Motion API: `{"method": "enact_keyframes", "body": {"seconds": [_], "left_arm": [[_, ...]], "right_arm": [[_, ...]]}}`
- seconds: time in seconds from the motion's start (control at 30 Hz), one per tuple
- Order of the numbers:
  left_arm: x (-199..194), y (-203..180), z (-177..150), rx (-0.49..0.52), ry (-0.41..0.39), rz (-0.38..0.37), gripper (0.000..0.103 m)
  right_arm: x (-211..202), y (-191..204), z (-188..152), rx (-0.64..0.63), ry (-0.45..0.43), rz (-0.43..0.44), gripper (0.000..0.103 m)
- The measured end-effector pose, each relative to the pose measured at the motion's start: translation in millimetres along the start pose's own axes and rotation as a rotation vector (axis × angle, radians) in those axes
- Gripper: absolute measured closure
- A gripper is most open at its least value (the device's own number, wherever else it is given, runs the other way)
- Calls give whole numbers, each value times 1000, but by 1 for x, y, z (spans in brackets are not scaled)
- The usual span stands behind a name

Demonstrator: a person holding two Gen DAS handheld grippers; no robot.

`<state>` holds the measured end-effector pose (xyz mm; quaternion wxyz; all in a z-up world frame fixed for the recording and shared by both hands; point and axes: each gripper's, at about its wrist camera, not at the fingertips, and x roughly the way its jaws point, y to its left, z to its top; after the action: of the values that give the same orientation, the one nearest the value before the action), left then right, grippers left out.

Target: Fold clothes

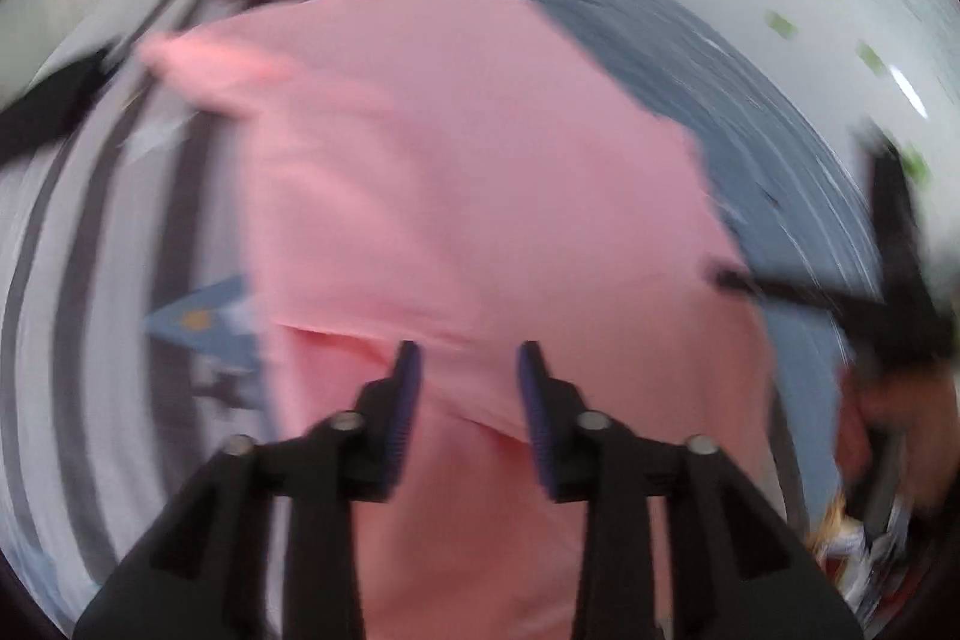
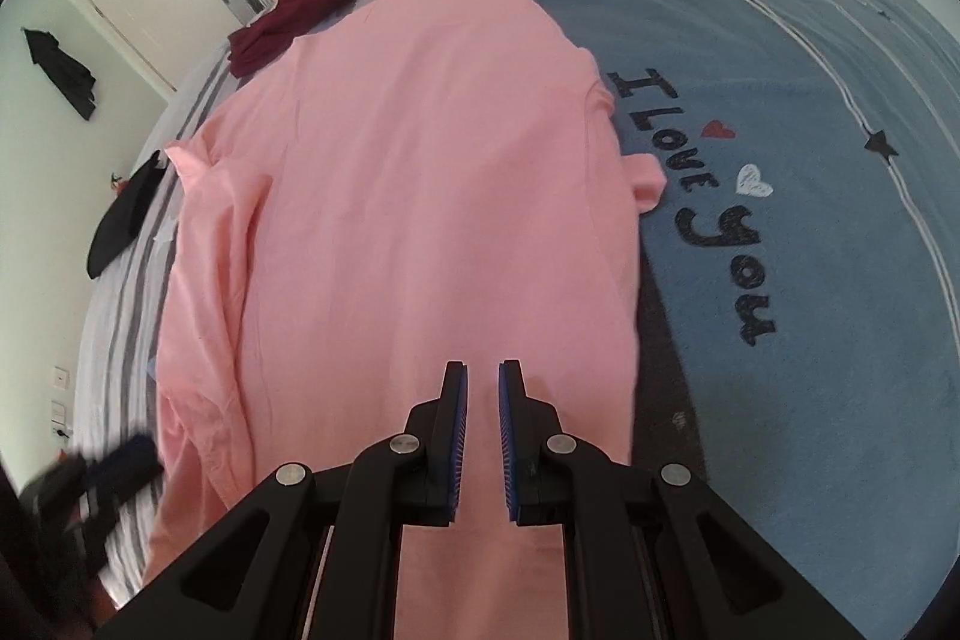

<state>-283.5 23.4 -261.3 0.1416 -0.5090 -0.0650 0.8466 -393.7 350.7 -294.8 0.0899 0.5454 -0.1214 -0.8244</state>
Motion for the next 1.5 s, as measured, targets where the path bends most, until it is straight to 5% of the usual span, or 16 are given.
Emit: {"method": "enact_keyframes", "body": {"seconds": [0.1, 0.2, 0.43, 0.6, 0.93, 1.13, 1.2, 1.5], "left_arm": [[19, 68, 27, -284, -14, 1, 62], [34, 110, 38, -447, -37, -35, 57], [82, 105, 48, -474, 70, -134, 57], [57, 64, 61, -275, -37, -79, 85], [37, -52, 62, 220, -152, 84, 86], [32, -110, 47, 450, -135, -62, 86], [26, -103, 46, 398, -118, -81, 86], [16, 54, 61, -118, -97, 135, 76]], "right_arm": [[-3, 1, -5, 1, 1, 23, 93], [0, 7, -5, 5, 4, 49, 93], [3, 7, -6, 11, 14, 64, 93], [3, 5, -4, 18, 11, 60, 93], [6, 8, 4, 12, 10, 47, 93], [11, 4, 7, 20, 23, 39, 93], [12, 3, 8, 28, 27, 38, 93], [14, 8, 10, 4, 24, 54, 93]]}}
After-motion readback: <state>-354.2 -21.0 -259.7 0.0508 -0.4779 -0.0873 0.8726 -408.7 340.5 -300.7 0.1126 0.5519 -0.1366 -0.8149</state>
